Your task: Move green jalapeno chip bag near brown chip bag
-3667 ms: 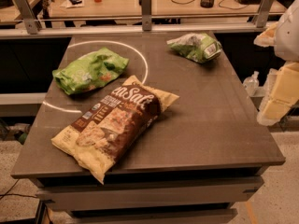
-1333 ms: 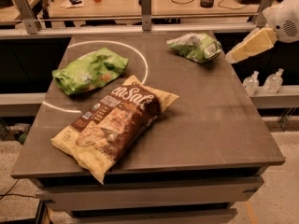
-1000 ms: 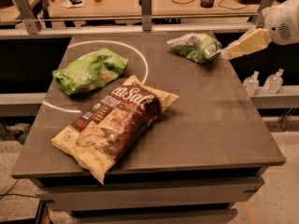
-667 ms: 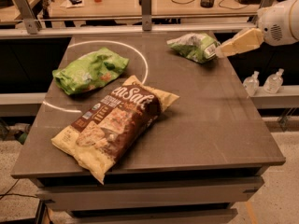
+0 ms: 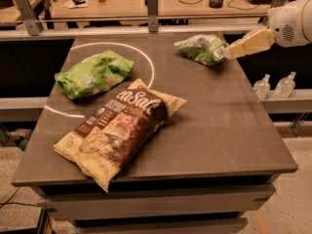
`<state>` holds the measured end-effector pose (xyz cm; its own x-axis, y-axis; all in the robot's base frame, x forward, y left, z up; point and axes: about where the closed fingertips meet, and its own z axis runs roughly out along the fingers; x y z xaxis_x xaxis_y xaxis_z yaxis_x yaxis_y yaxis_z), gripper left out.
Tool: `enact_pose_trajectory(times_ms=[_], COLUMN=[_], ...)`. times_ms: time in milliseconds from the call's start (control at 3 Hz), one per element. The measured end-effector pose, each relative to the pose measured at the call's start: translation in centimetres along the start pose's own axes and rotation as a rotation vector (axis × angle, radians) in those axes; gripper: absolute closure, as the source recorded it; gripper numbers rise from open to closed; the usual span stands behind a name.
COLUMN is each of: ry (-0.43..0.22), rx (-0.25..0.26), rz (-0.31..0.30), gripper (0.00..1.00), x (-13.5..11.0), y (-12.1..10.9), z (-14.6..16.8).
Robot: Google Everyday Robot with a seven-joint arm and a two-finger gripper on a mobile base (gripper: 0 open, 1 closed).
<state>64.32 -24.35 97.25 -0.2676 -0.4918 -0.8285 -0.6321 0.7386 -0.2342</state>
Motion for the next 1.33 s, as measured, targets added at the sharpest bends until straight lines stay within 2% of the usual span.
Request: enact_pose_trajectory(times_ms=[333, 1333], ry=[-0.001, -0.013], rx=[-0.001, 0.058], rz=[0.001, 0.035], gripper=[0.0, 0.0], x=[0.0, 2.8], y=[0.0, -3.6], z=[0.0, 7.3])
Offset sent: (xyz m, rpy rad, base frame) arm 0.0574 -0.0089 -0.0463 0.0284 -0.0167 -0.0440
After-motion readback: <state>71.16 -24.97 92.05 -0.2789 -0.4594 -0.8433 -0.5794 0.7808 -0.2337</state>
